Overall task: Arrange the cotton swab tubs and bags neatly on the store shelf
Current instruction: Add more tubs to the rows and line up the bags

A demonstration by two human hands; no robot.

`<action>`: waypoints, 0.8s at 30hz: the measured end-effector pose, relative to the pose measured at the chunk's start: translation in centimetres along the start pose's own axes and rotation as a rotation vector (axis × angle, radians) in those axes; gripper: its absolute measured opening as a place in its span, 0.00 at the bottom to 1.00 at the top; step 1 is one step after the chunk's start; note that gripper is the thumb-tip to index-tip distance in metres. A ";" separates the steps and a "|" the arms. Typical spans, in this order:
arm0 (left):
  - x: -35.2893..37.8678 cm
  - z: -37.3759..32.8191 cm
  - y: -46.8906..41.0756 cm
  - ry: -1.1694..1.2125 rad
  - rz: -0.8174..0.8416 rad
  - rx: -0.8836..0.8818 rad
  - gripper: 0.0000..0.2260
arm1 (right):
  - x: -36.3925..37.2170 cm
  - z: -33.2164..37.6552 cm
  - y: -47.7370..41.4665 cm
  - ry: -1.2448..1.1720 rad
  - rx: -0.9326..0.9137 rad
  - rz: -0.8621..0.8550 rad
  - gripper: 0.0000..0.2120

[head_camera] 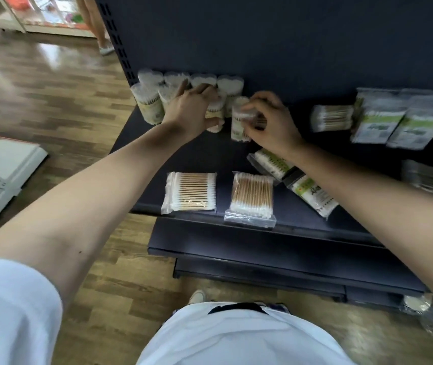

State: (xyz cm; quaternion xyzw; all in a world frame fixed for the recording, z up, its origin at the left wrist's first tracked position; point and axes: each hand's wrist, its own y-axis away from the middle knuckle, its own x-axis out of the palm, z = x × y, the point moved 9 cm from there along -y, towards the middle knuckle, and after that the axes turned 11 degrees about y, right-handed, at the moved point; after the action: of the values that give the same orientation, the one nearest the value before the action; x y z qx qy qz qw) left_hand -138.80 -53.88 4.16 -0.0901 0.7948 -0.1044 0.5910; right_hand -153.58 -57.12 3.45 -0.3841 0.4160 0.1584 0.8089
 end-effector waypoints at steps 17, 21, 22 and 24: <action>0.4 0.4 -1.3 0.232 0.018 0.035 0.22 | 1.2 0.8 -0.8 0.271 0.178 0.031 0.22; 0.1 -0.5 -1.8 0.186 0.044 0.078 0.16 | 1.0 0.5 -1.8 0.236 0.227 0.092 0.20; -0.1 -0.4 -1.9 0.184 0.055 0.091 0.16 | 1.1 0.4 -1.9 0.192 0.242 0.103 0.20; -0.4 0.0 -2.0 0.186 0.083 0.109 0.17 | 1.3 0.4 -1.9 0.139 0.250 0.125 0.20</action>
State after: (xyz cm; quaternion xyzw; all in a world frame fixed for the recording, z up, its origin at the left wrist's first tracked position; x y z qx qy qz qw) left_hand -138.69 -55.68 5.07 -0.0149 0.8424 -0.1306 0.5225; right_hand -151.47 -58.20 3.47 -0.2637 0.5105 0.1287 0.8083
